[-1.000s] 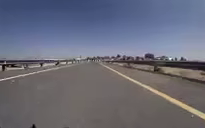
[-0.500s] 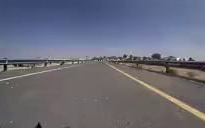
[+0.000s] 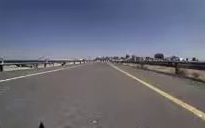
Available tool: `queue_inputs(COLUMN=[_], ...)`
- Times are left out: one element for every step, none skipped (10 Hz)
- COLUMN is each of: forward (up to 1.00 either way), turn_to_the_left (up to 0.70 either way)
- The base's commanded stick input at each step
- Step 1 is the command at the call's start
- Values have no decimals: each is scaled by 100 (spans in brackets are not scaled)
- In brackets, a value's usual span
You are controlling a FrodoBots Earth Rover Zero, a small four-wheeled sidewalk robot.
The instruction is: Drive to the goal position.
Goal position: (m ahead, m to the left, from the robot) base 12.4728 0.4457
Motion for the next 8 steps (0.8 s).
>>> queue_inputs(forward=[100,100,100,100,100,100,100,100], turn_to_the_left=[0,0,0,0,0,0,0,0])
